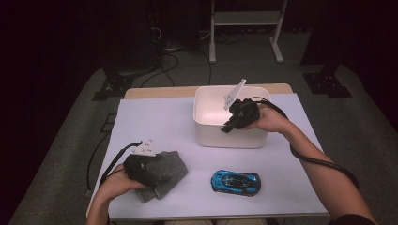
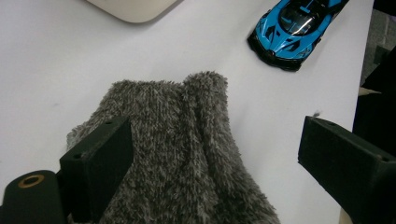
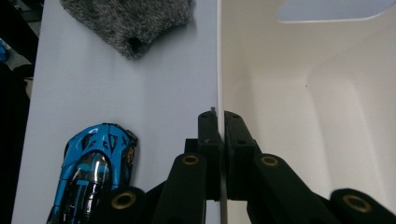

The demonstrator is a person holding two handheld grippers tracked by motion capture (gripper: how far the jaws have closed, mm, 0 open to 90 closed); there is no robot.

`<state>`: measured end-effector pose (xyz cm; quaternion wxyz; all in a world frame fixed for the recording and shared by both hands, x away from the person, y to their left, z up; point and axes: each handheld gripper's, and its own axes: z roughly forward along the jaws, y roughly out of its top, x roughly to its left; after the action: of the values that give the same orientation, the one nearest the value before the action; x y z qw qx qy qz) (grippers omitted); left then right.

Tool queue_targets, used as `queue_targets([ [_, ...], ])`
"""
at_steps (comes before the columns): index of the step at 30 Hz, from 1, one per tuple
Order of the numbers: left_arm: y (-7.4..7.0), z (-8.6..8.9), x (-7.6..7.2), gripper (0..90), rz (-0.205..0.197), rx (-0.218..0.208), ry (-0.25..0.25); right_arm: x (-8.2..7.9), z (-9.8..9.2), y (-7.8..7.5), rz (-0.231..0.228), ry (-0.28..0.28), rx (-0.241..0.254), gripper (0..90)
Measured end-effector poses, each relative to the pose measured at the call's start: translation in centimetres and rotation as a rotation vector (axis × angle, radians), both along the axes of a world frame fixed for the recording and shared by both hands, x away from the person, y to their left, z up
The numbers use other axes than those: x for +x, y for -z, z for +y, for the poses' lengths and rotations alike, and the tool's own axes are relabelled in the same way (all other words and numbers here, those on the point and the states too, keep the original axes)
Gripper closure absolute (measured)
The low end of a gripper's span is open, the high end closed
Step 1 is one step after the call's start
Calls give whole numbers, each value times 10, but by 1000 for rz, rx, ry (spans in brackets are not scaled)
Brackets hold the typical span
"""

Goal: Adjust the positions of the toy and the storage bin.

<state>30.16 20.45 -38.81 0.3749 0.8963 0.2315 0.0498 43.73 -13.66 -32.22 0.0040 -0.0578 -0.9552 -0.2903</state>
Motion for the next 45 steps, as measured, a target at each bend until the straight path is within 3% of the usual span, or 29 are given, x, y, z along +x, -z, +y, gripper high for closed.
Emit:
queue_targets([
  [14, -2, 1, -4, 96, -4, 16, -1, -21, 5, 1, -8, -2, 7, 862],
  [29, -3, 1, -11, 95, -14, 18, -9, -37, 9, 2, -8, -36, 9, 863],
  [35, -1, -1, -9, 95, -15, 20, -3, -37, 7, 2, 6, -24, 12, 845],
  [45, 3, 0, -8, 95, -16, 11, 1, -43, -12, -14, 25, 33, 120, 518],
])
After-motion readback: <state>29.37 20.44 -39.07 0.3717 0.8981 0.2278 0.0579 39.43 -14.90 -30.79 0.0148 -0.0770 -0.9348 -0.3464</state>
